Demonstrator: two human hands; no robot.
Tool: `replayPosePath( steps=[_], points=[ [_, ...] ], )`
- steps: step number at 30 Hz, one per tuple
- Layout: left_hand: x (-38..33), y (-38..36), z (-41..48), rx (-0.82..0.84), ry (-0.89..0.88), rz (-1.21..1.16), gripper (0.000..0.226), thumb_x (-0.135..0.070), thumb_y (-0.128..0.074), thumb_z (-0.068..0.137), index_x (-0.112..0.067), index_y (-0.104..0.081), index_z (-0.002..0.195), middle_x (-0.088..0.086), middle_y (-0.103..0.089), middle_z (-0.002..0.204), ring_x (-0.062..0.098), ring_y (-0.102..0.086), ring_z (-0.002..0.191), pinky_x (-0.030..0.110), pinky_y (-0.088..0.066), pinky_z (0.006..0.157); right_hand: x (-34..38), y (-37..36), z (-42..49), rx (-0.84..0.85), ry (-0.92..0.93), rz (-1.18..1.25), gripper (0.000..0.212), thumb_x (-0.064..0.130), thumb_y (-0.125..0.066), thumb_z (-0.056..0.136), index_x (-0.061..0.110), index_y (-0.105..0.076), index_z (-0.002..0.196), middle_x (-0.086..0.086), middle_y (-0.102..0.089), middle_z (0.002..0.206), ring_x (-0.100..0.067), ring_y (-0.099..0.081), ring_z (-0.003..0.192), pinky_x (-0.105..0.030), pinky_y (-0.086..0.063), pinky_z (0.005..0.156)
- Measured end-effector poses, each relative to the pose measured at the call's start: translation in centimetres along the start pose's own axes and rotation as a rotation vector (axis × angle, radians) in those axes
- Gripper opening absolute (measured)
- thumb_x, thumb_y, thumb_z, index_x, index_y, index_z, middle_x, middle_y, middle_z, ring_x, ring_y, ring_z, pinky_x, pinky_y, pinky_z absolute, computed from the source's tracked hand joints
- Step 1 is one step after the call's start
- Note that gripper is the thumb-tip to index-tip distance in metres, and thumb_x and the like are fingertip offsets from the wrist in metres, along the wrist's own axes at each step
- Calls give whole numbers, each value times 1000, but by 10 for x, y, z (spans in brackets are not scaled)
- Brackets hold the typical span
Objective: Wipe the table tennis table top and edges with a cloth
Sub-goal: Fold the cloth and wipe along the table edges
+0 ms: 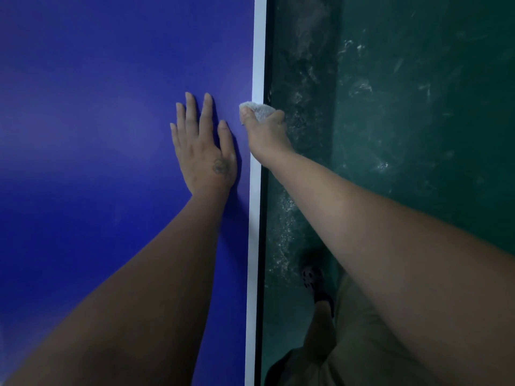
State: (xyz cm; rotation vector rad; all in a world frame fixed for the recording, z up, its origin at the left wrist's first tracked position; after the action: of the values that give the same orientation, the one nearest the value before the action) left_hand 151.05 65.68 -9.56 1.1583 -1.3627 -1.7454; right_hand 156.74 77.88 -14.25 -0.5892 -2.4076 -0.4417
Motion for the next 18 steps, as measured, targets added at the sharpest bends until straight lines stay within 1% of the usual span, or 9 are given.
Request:
replayPosePath(
  steps=[2, 4, 7, 9, 10, 12, 13, 14, 18],
  points=[
    [0, 0, 1, -7, 2, 5, 54, -40, -39, 113, -25, -43, 166, 4, -29, 177, 25, -19, 166, 47, -16, 135, 9, 3, 7, 6, 4, -3, 75, 61, -49, 107, 6, -29, 154, -15, -38, 159, -35, -53, 135, -41, -44, 100],
    [0, 0, 2, -11, 3, 12, 54, -39, -40, 113, -25, -44, 165, 4, -30, 177, 25, -20, 166, 47, -17, 135, 19, 5, 17, 3, 13, 11, 76, 61, -50, 106, 6, -29, 155, -14, -39, 159, -34, -54, 133, -39, -44, 96],
    [0, 1, 2, -15, 3, 10, 54, -38, -40, 112, -25, -44, 165, 4, -31, 177, 25, -21, 166, 47, -17, 135, 34, 11, 26, -7, 22, 74, 75, 59, -53, 106, 7, -31, 154, -13, -41, 159, -31, -55, 131, -41, -47, 100],
    [0, 1, 2, -12, 4, 9, 54, -37, -41, 112, -24, -45, 165, 4, -31, 177, 25, -21, 166, 48, -17, 134, 35, 11, 25, -1, 26, 101, 75, 60, -55, 104, 9, -32, 154, -12, -41, 158, -29, -56, 129, -39, -47, 99],
    [0, 1, 3, -10, 1, 8, 54, -37, -41, 112, -24, -45, 165, 5, -31, 177, 26, -21, 166, 49, -18, 134, 32, 10, 19, -3, 22, 121, 79, 65, -56, 101, 10, -35, 154, -12, -44, 156, -28, -57, 128, -38, -47, 100],
    [0, 2, 3, -13, -5, 13, 54, -36, -42, 113, -23, -45, 165, 6, -31, 176, 26, -22, 166, 50, -19, 134, 10, 2, 11, -36, 21, 137, 94, 80, -55, 83, 14, -45, 150, -11, -53, 148, -26, -62, 123, -44, -52, 105],
    [0, 3, 3, -14, -6, 17, 54, -35, -42, 113, -23, -44, 165, 6, -31, 176, 26, -21, 166, 50, -19, 134, -7, -6, 8, -40, 19, 136, 100, 84, -52, 77, 16, -47, 149, -10, -56, 146, -26, -64, 122, -48, -53, 106],
    [0, 3, 3, -12, -7, 20, 54, -35, -43, 113, -22, -44, 165, 6, -31, 177, 27, -21, 166, 51, -18, 134, -22, -12, 2, -22, 18, 134, 101, 85, -51, 76, 15, -45, 149, -11, -55, 146, -27, -63, 124, -51, -53, 107],
    [0, 4, 3, -11, -4, 14, 53, -33, -45, 113, -21, -45, 165, 8, -31, 176, 28, -21, 166, 51, -17, 134, -15, -6, -37, 54, -16, 40, 84, 66, -54, 100, 11, -30, 159, -11, -44, 158, -31, -56, 134, -53, -47, 112]
  ],
)
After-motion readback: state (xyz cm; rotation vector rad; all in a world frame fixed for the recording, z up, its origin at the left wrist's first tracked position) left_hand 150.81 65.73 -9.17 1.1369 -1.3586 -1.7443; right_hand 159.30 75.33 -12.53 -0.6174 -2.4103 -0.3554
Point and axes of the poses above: each hand's wrist, its own z-axis towards the middle knuckle, its own y-axis out of the back of the hand, x = y × z, the point moved 5 cm from there along z, towards the middle knuckle
